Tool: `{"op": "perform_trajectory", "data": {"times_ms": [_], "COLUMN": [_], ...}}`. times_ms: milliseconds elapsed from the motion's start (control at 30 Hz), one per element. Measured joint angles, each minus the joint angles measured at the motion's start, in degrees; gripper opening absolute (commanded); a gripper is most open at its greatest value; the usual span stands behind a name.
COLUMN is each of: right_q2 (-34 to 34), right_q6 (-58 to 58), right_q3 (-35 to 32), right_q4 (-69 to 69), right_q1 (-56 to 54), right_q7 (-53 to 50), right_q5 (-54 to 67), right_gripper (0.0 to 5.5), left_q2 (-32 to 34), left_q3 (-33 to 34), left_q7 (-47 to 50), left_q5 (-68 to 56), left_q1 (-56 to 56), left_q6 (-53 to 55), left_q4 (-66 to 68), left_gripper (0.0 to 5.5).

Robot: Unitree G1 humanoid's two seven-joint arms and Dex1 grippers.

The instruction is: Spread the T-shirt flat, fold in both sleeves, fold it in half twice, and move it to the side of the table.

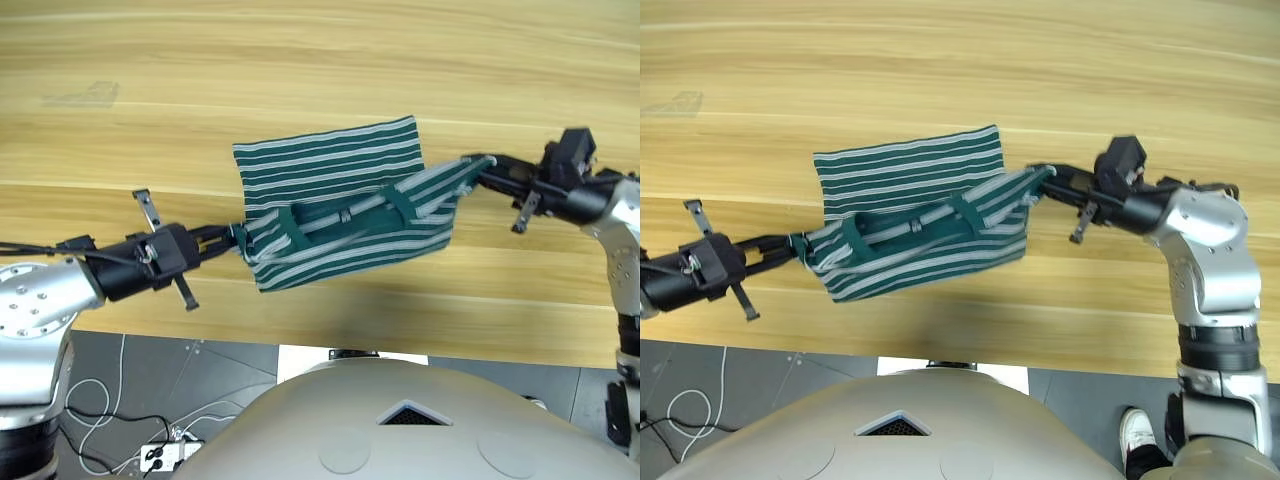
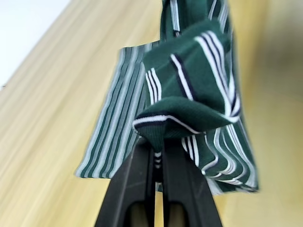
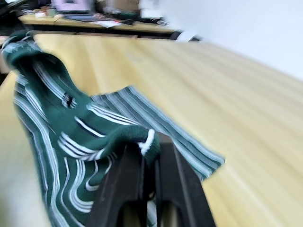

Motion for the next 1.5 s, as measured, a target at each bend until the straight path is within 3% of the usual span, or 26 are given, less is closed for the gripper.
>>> {"op": "perform_trajectory", "data": {"times_ms": [167,400,667,733,767,967,1167,1267,1500], "right_q2": [7.3,16.8,21.2,21.2,21.2,23.1,28.3,29.8,29.6], "right_q6": [-2.9,-11.0,-16.6,-16.6,-16.6,-23.0,-35.2,-39.4,-42.8], "right_q3": [5.4,5.2,5.5,5.6,5.6,2.1,-3.3,-2.8,1.4], "right_q4": [17.2,39.7,52.3,52.5,52.5,54.4,62.6,64.2,65.7], "right_q1": [-11.5,-24.1,-26.0,-25.2,-24.7,-23.7,-28.4,-29.8,-28.5], "right_q7": [-3.8,-8.5,-7.9,-7.3,-7.3,-11.4,-27.3,-29.4,-29.7], "right_q5": [-9.4,-13.9,-17.3,-17.8,-17.8,-18.1,-18.9,-20.8,-27.3], "right_gripper": [0.02,0.02,0.02,0.48,0.65,1.75,1.80,1.80,1.80], "left_q2": [-5.0,-9.6,-12.5,-13.1,-13.5,-18.6,-29.7,-33.2,-33.5], "left_q3": [-7.3,-11.9,-16.1,-16.4,-16.3,-13.9,-6.6,-6.6,-5.1], "left_q7": [4.3,8.6,10.9,11.4,11.8,18.2,31.7,32.3,33.4], "left_q5": [3.4,9.1,14.5,14.6,14.6,13.7,8.9,8.7,8.8], "left_q1": [-13.1,-25.2,-26.1,-26.1,-26.1,-26.6,-41.2,-42.8,-40.2], "left_q6": [1.8,-0.7,-6.6,-7.7,-8.0,-13.5,-14.8,-15.3,-15.9], "left_q4": [12.4,28.8,41.9,43.5,43.8,46.5,59.7,62.0,61.1], "left_gripper": [0.01,0.01,0.01,0.01,0.37,1.32,2.23,2.81,3.72]}}
